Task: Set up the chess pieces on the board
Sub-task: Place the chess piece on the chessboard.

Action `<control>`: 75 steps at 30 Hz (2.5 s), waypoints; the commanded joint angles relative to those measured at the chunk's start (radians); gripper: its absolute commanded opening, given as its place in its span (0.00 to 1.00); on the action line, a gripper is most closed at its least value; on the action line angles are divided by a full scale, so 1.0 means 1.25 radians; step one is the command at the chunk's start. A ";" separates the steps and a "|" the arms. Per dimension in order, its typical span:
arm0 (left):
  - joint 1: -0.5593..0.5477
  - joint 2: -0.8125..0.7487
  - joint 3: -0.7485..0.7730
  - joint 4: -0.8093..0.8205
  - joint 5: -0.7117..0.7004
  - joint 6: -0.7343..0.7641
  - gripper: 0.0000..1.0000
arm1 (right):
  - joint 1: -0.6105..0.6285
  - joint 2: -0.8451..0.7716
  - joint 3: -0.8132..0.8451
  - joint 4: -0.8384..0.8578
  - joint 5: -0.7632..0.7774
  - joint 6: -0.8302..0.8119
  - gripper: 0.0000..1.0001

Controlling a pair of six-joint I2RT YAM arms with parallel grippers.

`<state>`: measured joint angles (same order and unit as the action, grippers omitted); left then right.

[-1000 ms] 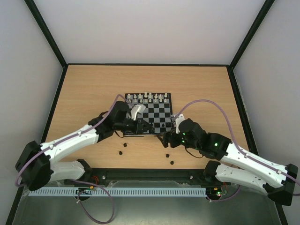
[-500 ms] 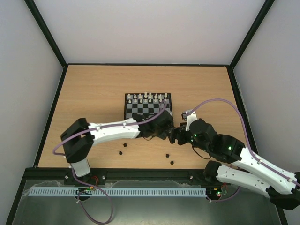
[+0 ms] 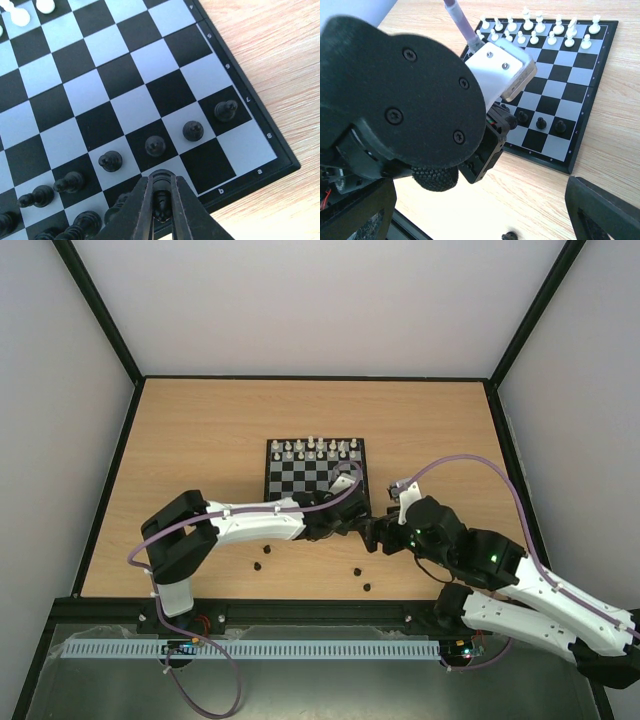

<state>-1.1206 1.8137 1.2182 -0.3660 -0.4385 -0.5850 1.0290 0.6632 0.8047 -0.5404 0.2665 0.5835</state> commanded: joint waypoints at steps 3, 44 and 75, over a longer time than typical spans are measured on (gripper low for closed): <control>0.002 0.006 -0.047 0.054 0.020 -0.020 0.02 | 0.002 -0.068 0.006 0.013 0.054 0.013 0.94; 0.044 0.051 -0.051 0.061 0.083 -0.033 0.07 | 0.002 -0.104 -0.004 0.019 0.082 0.019 0.98; -0.010 -0.114 0.007 -0.019 0.003 -0.037 0.39 | 0.002 -0.111 -0.004 0.026 0.079 0.016 0.98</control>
<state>-1.1286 1.7473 1.2072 -0.3447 -0.3874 -0.6289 1.0290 0.5331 0.8047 -0.5240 0.3458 0.6106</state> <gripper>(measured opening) 0.381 0.978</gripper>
